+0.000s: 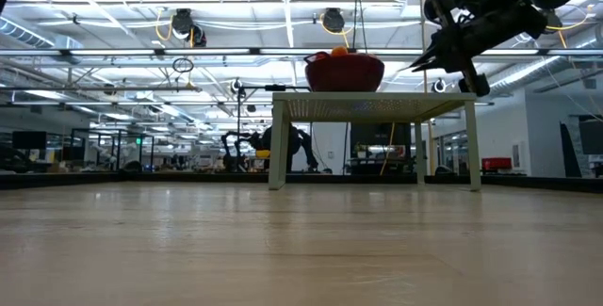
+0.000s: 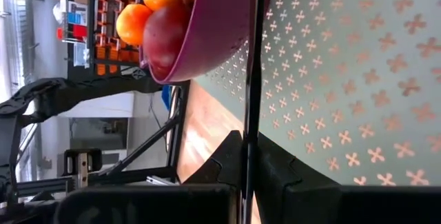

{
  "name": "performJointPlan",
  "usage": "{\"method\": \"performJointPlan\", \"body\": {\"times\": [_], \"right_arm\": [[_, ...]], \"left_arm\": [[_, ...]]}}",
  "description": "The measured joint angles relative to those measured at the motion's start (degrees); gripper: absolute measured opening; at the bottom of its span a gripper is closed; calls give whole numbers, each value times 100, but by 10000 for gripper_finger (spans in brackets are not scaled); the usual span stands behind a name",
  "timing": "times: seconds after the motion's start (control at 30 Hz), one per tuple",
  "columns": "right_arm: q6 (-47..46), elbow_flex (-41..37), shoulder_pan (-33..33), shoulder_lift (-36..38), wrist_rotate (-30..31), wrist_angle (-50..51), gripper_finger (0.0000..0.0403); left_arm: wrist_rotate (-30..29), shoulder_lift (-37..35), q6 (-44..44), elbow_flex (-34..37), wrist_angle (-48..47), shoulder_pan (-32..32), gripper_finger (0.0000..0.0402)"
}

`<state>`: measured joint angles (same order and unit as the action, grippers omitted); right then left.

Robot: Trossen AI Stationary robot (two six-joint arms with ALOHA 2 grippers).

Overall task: Pick & Place Fruit
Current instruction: Put the knife on the shelf

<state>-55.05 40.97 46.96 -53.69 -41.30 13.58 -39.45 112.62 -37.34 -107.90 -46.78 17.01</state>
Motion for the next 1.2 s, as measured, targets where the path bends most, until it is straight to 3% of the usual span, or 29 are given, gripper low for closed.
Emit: {"method": "performJointPlan", "body": {"times": [0.1,0.27,0.43,0.6,0.97,1.2], "right_arm": [[0,0,-4,-46,0,-4,8],[-45,0,0,-66,-28,-20,8],[-138,0,11,-120,66,-3,8],[-283,0,11,-267,70,-19,8],[-873,0,61,-537,-94,-545,8],[-690,0,112,-582,85,-575,8]], "left_arm": [[249,-312,290,664,880,-111,5],[846,-1143,366,2265,2579,-314,10],[952,-2113,289,3889,3974,-408,3],[1047,-2910,312,5065,4832,-408,7],[1445,-3848,477,6484,5568,-381,2],[1703,-4362,926,7058,6218,-371,2]]}}
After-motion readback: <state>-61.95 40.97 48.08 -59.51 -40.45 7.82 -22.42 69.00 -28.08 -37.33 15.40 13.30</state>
